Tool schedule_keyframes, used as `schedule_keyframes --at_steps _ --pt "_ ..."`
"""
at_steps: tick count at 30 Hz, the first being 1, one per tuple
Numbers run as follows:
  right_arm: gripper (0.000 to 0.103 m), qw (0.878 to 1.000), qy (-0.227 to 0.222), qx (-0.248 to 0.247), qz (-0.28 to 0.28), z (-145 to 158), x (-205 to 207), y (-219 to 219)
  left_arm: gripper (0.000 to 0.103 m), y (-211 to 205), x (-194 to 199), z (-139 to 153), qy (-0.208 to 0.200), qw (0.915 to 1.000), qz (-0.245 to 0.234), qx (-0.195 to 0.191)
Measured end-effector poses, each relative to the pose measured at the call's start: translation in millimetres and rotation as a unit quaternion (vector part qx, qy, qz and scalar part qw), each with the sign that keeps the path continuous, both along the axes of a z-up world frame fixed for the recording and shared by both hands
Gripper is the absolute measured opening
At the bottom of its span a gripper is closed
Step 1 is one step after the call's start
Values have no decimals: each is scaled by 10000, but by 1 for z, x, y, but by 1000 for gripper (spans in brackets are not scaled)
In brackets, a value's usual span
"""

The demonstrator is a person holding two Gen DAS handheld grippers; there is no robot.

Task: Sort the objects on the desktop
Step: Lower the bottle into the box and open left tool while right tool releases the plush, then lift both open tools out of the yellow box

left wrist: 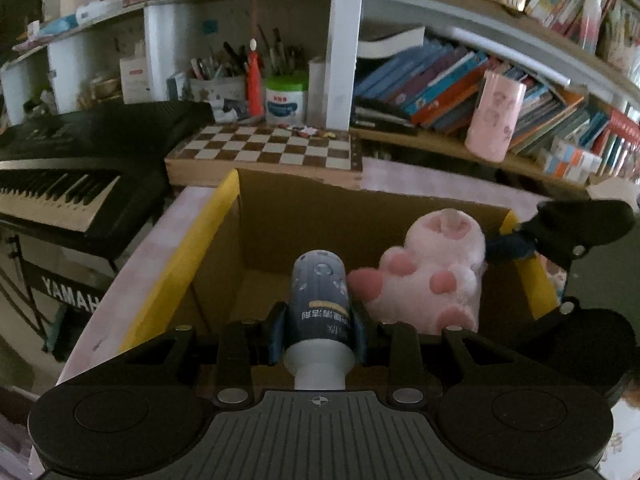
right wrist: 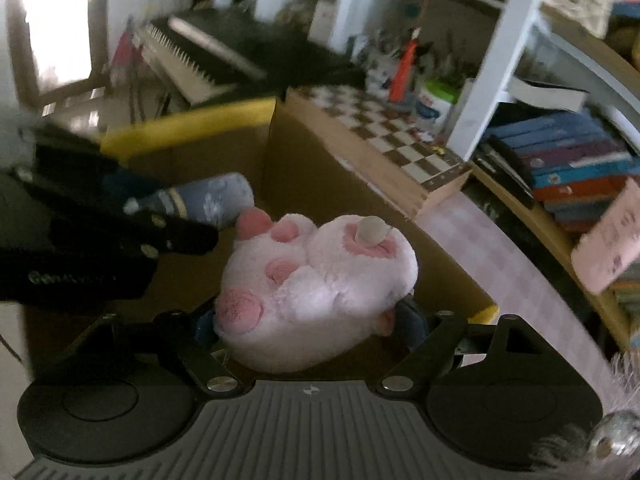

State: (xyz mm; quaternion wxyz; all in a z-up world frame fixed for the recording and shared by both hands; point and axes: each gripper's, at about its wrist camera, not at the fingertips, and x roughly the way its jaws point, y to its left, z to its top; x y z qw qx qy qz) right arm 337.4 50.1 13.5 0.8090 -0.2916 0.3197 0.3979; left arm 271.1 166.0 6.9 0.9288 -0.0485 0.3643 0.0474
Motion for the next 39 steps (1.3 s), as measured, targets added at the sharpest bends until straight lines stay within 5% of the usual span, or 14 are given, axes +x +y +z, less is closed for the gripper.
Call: schedule_keyframes --at_steps 7,12,23,39 --pt "85 9981 -74 -569 244 -12 7 7 32 -5 6 -8 265 9996 -56 4" --pt "88 9983 -130 -517 249 -11 7 6 60 -7 3 2 47 9999 -134 46" --pt "88 9988 -470 108 92 19 -18 -16 86 -14 -27 36 -605 9978 -128 245" --pt "90 9737 -1426 1161 -1346 62 -90 -80 93 -20 -102 65 -1291 9913 -76 231"
